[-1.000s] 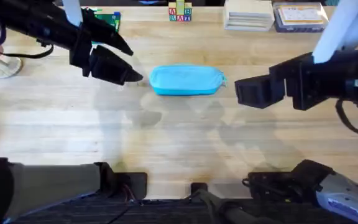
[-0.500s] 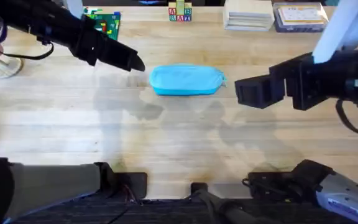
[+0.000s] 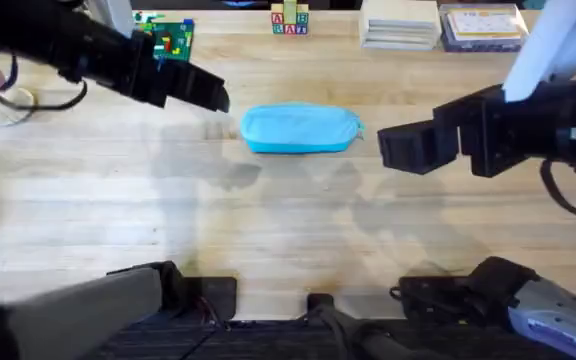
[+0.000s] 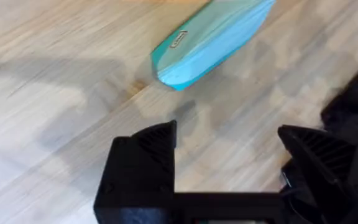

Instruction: Unzip the bag, pick up the pens from the table one at a time and place them inside, then zip the bag closed.

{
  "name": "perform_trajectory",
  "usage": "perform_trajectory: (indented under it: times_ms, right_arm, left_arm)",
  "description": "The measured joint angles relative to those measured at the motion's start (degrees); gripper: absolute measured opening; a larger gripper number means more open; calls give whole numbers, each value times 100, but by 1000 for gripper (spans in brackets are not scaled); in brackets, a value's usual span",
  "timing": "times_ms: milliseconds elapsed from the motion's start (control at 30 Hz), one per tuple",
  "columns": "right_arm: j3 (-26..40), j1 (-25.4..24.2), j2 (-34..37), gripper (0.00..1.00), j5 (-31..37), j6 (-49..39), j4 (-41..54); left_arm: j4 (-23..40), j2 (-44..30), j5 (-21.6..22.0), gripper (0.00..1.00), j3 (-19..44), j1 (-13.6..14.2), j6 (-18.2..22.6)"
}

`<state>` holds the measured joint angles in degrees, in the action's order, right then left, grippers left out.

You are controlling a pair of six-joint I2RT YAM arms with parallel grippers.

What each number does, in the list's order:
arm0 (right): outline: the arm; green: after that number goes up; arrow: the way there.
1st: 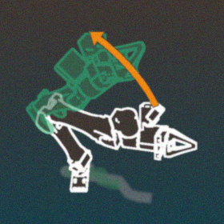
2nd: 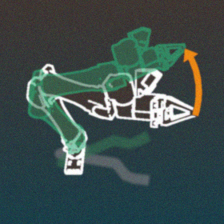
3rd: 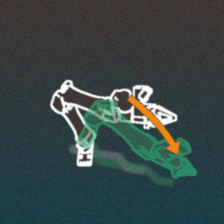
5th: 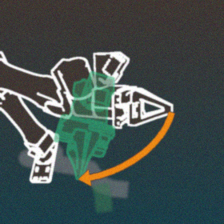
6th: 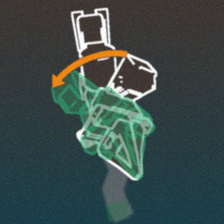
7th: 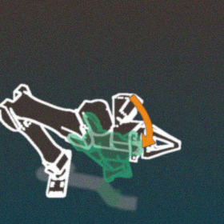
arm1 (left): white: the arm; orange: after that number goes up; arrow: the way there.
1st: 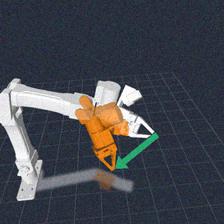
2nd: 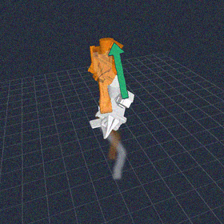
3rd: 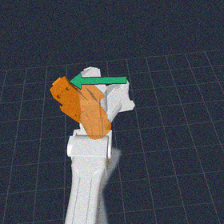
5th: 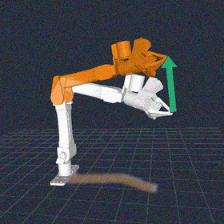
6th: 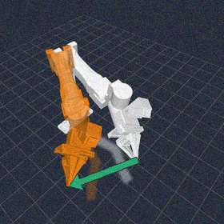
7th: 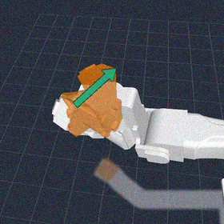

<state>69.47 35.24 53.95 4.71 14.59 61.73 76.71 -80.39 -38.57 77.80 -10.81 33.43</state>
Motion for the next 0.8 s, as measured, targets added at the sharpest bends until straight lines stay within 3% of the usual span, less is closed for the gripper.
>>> perform_trajectory:
  times_ms: [233,367,800]
  right_arm:
    - [0,0,0,998,0,0,33]
    - [0,0,0,998,0,0,156]
    - [0,0,0,998,0,-262,192]
  left_arm:
    - [-749,1140,652,999,-764,35,-929]
    - [-1035,1560,1094,999,-1040,247,-1391]
    - [-1139,1749,1932,999,-1220,1578,-2345]
